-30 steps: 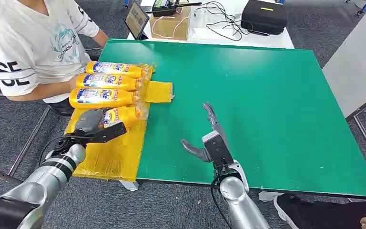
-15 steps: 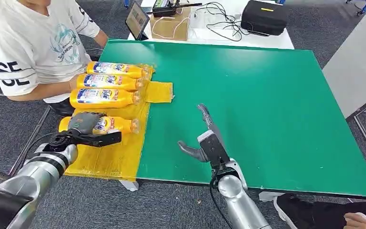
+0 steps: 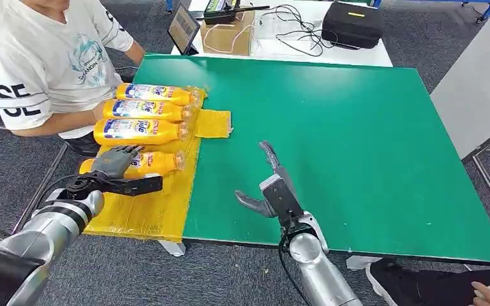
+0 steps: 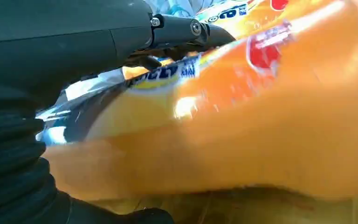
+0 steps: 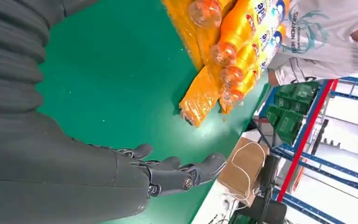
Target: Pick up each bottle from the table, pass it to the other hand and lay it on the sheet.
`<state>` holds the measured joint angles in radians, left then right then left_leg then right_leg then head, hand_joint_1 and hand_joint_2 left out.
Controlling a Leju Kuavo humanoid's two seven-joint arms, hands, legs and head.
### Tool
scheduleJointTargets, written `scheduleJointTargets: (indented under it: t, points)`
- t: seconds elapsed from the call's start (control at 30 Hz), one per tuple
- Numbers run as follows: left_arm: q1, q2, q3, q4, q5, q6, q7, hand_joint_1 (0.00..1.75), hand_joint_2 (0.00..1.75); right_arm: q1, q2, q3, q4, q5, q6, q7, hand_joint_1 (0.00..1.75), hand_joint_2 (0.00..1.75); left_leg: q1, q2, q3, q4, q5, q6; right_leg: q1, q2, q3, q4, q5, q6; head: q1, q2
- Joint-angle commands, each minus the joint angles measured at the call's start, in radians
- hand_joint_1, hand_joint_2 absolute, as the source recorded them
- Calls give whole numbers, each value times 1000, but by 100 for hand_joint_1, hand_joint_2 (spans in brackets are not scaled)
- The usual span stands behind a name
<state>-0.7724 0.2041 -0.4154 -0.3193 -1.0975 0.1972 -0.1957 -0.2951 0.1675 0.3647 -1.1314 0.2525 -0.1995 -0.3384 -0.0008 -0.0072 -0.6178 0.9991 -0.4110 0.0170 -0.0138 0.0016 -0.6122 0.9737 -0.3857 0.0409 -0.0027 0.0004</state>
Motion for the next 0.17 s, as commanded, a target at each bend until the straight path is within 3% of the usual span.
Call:
scheduleJointTargets:
  t: [0.03,0.17]
  points:
    - [36,2,68,50,69,19,-93,0,175,-55,-18,16,79,-1,3,5,0,175,0,4,5,-1,-2,-1,1,3,5,-1,-1,-1,0,0]
    - [55,-2,141,36,144,36,-171,0,175,-61,-19,14,93,-6,5,6,0,175,0,3,4,-1,-1,-1,0,2,4,-1,-1,-1,0,0]
